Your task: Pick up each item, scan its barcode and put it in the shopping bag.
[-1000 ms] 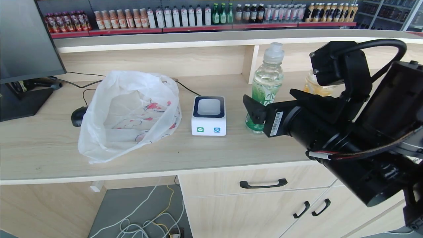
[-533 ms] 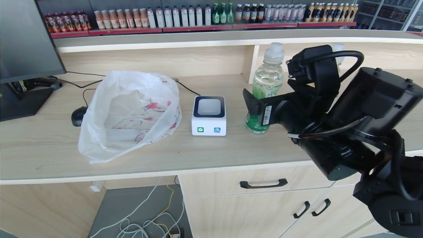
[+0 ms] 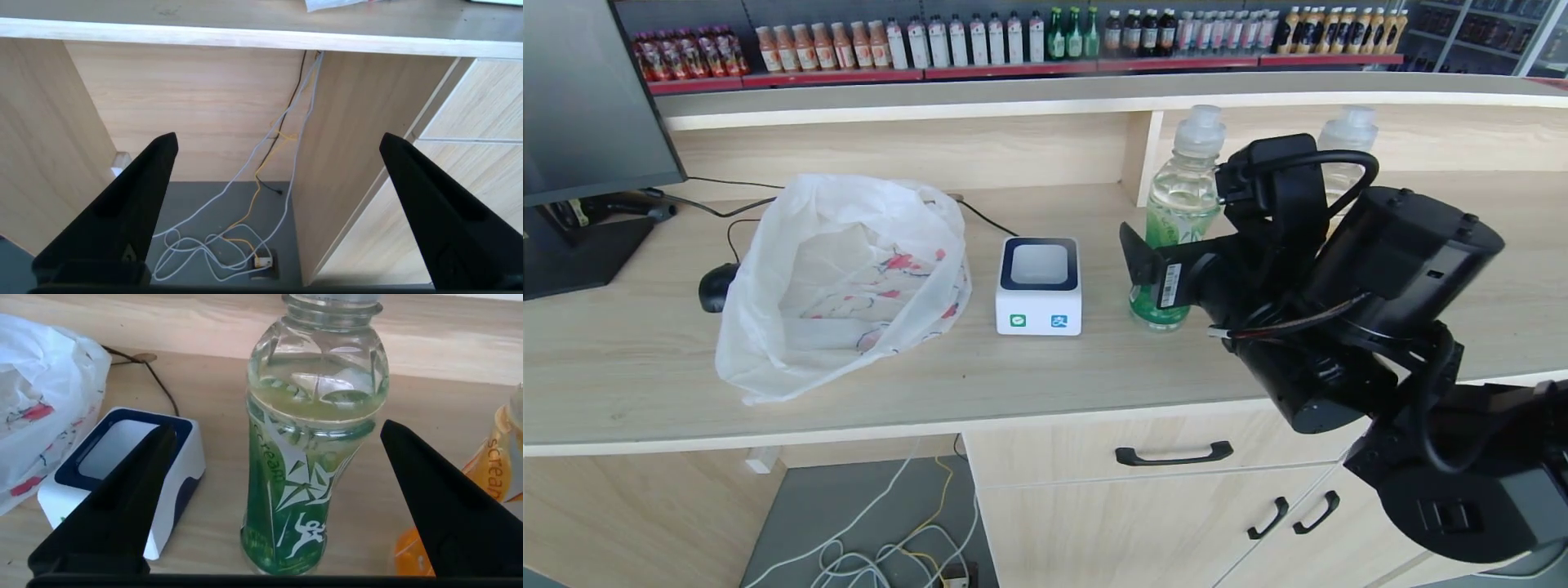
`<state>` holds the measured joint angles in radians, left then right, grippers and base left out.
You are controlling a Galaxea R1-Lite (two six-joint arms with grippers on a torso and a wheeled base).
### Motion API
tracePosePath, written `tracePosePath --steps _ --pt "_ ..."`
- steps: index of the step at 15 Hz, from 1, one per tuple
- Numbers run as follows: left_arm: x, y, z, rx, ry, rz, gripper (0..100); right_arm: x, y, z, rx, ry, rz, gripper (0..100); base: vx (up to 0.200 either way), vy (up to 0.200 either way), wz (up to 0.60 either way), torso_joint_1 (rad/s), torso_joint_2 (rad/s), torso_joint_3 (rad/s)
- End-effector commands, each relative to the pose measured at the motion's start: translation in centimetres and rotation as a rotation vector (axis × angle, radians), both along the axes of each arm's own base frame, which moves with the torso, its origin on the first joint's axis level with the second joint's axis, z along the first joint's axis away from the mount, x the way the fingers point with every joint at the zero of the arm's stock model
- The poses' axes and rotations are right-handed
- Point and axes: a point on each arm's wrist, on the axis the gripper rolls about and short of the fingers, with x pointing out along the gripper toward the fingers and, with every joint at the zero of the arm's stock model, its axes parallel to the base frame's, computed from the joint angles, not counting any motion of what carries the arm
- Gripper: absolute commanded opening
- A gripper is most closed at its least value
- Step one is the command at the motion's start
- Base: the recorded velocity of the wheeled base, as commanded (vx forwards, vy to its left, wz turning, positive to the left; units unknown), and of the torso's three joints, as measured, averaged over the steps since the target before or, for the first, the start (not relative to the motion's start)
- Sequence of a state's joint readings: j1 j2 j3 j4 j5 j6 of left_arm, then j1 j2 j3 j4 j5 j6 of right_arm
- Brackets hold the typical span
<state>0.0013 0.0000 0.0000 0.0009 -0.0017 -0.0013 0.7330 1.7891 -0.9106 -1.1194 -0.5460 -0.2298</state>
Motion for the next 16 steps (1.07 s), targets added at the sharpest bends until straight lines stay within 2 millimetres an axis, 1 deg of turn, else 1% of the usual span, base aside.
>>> tracePosePath --steps 1,3,5,7,9,13,15,16 --pt "0.0 0.0 0.0 0.000 -0.001 0.000 100 0.5 -0.4 -0.3 -0.008 0.005 -0.011 100 0.000 0.000 0.00 0.000 0.00 0.000" --pt "0.0 0.0 0.0 0.000 -0.001 0.000 100 1.0 -0.8 -0.3 -0.002 0.002 -0.022 100 0.000 0.000 0.00 0.000 0.00 0.000" --pt "0.0 0.0 0.0 0.000 -0.001 0.000 100 1.9 -1.4 -0.6 0.011 -0.001 -0.037 100 0.000 0.000 0.00 0.000 0.00 0.000" --pt "0.0 0.0 0.0 0.000 -0.001 0.000 100 2.4 -1.5 -0.6 0.022 -0.010 -0.048 100 0.000 0.000 0.00 0.000 0.00 0.000" --pt "0.0 0.0 0.0 0.000 0.001 0.000 100 2.7 -1.2 0.0 0.034 -0.027 -0.047 100 0.000 0.000 0.00 0.000 0.00 0.000" --pt "0.0 0.0 0.0 0.000 -0.001 0.000 100 3.8 -0.8 -0.5 0.046 -0.024 -0.055 100 0.000 0.000 0.00 0.000 0.00 0.000" --pt "0.0 0.0 0.0 0.000 -0.001 0.000 100 3.9 -0.7 -0.4 0.052 -0.027 -0.054 100 0.000 0.000 0.00 0.000 0.00 0.000" --pt "0.0 0.0 0.0 0.000 -0.001 0.000 100 4.6 -0.9 -0.6 0.058 -0.024 -0.066 100 0.000 0.000 0.00 0.000 0.00 0.000"
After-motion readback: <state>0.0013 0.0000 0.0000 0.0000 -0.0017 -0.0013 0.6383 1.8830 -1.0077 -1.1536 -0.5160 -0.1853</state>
